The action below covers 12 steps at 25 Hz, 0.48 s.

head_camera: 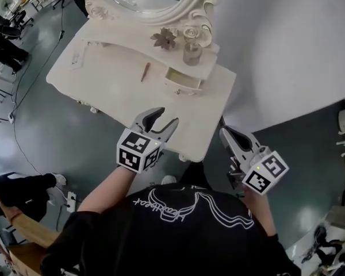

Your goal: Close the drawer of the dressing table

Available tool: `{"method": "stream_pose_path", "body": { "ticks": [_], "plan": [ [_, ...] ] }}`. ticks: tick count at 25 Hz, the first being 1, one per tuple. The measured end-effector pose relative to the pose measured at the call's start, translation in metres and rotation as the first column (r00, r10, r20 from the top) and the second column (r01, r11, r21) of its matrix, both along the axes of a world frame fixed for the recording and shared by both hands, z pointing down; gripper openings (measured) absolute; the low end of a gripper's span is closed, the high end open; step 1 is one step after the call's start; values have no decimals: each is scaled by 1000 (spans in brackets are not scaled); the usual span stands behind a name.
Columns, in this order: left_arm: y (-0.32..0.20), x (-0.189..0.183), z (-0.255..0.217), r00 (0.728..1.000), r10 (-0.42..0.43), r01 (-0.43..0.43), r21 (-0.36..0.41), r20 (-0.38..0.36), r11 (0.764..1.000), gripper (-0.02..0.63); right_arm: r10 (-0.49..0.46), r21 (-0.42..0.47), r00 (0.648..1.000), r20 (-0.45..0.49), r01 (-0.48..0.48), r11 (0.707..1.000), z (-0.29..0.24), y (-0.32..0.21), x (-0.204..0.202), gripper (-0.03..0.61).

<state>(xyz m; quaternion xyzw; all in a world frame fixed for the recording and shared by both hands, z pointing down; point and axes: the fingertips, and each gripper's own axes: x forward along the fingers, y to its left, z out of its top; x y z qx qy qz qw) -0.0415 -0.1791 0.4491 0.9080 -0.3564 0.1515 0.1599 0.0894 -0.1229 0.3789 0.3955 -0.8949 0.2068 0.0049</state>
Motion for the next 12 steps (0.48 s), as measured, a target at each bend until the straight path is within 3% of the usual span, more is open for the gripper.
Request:
{"method": "stream_pose_path", "body": {
  "ticks": [12],
  "plan": [
    [-50,11,52,992,-84,92,-90,94,992,207,-57,-43,998,23,58,997,7,-60,25,5]
  ]
}}
